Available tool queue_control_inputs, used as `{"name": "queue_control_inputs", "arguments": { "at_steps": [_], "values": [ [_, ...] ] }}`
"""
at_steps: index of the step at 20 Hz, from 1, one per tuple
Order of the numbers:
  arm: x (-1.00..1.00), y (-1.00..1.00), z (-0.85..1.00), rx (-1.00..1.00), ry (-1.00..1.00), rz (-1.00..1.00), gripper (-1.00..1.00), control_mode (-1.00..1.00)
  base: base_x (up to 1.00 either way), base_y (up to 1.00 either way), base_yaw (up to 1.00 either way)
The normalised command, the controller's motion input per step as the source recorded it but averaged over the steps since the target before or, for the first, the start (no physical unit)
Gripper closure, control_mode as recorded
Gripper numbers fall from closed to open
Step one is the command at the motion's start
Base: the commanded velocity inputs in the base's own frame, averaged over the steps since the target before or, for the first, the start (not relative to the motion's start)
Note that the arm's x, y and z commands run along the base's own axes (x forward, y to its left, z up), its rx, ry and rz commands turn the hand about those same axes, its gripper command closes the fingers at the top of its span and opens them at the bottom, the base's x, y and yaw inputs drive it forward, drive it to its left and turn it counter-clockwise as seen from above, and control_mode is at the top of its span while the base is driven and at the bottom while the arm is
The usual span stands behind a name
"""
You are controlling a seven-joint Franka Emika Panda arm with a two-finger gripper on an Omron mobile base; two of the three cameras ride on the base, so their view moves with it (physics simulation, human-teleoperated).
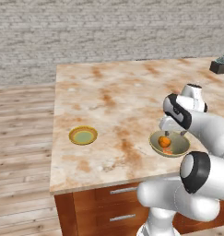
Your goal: Remove the orange from the bowl and place it on the small plate. Then place the bowl with only the shrimp in the microwave, close the door, and press the start button to microwave the shrimp.
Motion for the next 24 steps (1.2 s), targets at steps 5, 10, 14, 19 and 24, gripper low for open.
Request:
{"name": "queue_control_inputs", "arguments": {
  "at_steps": [5,10,14,19,24],
  "values": [
    [0.32,0.00,-0.50,0.00,0.01,0.00,-1.00,-1.00,0.00,0.00,0.00],
    [0.26,-0.02,-0.56,0.00,-0.01,0.00,-1.00,-1.00,0.00,0.00,0.00],
    [0.23,-0.15,-0.38,0.00,-0.01,0.00,-1.00,-1.00,0.00,0.00,0.00],
    [0.28,-0.05,-0.27,0.00,0.00,0.00,-1.00,-1.00,0.00,0.00,0.00],
    [0.31,0.00,-0.19,0.00,-0.03,0.00,-1.00,-1.00,0.00,0.00,0.00]
  ]
}}
